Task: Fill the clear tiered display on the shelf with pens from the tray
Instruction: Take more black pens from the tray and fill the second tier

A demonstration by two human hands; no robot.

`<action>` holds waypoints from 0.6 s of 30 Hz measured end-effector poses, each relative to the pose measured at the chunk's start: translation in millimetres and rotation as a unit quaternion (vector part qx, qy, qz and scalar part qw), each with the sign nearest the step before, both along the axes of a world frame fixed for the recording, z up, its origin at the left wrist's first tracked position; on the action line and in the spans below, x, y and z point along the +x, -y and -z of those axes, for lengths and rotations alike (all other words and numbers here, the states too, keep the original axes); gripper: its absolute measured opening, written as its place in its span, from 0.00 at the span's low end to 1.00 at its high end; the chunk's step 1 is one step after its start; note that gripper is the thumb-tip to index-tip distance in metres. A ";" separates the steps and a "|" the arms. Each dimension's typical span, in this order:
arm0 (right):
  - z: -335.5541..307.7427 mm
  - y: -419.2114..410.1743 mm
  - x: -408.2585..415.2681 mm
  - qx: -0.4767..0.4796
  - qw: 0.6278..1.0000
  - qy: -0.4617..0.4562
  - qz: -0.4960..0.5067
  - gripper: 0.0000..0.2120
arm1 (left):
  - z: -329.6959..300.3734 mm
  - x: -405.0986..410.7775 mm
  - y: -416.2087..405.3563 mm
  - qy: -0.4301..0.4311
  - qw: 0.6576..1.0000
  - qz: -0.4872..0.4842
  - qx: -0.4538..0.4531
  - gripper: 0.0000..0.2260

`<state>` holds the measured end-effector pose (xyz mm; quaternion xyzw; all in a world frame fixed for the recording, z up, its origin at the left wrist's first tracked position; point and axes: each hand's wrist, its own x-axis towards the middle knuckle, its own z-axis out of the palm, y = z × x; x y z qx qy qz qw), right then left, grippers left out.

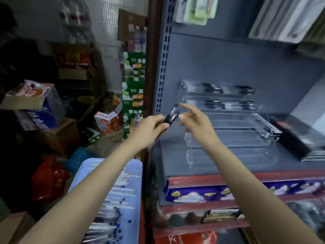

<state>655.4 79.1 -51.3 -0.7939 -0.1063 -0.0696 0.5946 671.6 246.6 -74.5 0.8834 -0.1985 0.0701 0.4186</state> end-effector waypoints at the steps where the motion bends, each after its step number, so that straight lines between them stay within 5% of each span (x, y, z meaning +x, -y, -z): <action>1: -5.4 18.8 4.9 0.004 1.000 0.007 -0.010 0.10 | -4.9 4.4 17.5 0.010 1.000 0.007 0.013 0.06; 5: -23.4 89.4 32.4 0.026 0.999 0.031 -0.018 0.07 | -25.5 21.7 79.0 0.072 0.997 -0.006 0.033 0.06; 9: -38.3 147.4 60.3 0.072 0.995 0.063 0.030 0.10 | -39.1 39.8 105.6 0.155 0.973 -0.151 0.078 0.09; 13: -38.8 184.4 88.6 0.098 0.988 0.078 0.094 0.11 | -41.8 46.1 116.0 0.129 0.962 -0.221 0.098 0.14; 18: -31.4 197.3 115.6 0.040 0.991 0.073 0.107 0.10 | -57.7 48.3 127.7 0.133 0.969 -0.186 0.093 0.17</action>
